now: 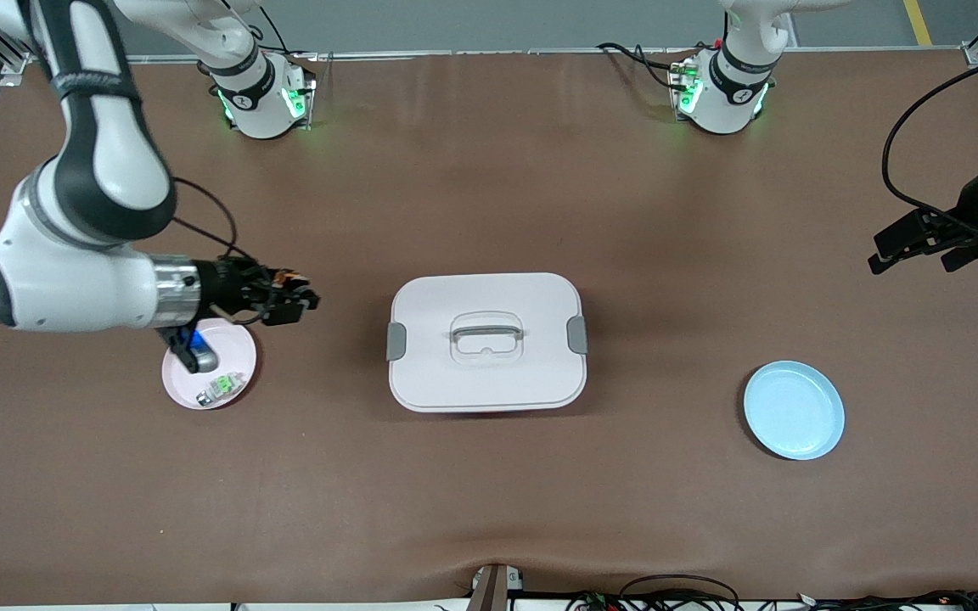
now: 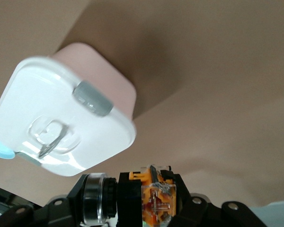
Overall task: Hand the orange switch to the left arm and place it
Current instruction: 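Lift the switch over the box with the right gripper while the left gripper approaches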
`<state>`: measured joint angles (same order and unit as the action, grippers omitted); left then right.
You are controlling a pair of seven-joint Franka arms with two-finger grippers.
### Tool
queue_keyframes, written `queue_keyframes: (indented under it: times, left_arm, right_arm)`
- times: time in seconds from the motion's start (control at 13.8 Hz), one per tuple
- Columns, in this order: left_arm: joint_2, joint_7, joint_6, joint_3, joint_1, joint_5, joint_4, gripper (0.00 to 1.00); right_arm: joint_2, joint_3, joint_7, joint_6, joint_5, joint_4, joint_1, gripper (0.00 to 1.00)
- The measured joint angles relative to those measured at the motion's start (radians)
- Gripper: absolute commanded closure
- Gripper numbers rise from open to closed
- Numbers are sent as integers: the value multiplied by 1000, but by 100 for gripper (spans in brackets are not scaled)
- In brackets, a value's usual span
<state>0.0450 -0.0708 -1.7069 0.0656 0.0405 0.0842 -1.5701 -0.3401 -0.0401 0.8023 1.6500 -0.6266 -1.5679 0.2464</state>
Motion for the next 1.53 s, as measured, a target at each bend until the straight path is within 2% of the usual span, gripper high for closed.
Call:
queue_keyframes:
  times: [0.29,0.51,0.73,1.02,1.16,1.31,1.53]
  left_arm:
    - [7,-3,0,-2,48,274,0,0]
    - [57,-2,1,-4,95,473,-1,0]
    - [96,-4,-3,10,76,568,0,0]
    - [119,-5,-6,11,66,652,0,0]
    - [128,-5,-6,12,58,745,0,0]
    - [141,-20,-23,13,22,803,-3,0]
    - [148,-115,-102,18,-56,813,-8,0]
  right_arm:
    - [0,0,313,12,-28,90,121,100]
    - [-7,0,504,71,-37,136,197,100]
    - [-40,1,694,161,-42,197,285,100]
    - [-162,0,910,241,-70,362,373,100]
    - [-212,1,970,314,-75,405,408,100]
    - [-248,6,1020,349,-77,436,428,100]
    - [-297,11,1105,358,-77,501,441,100]
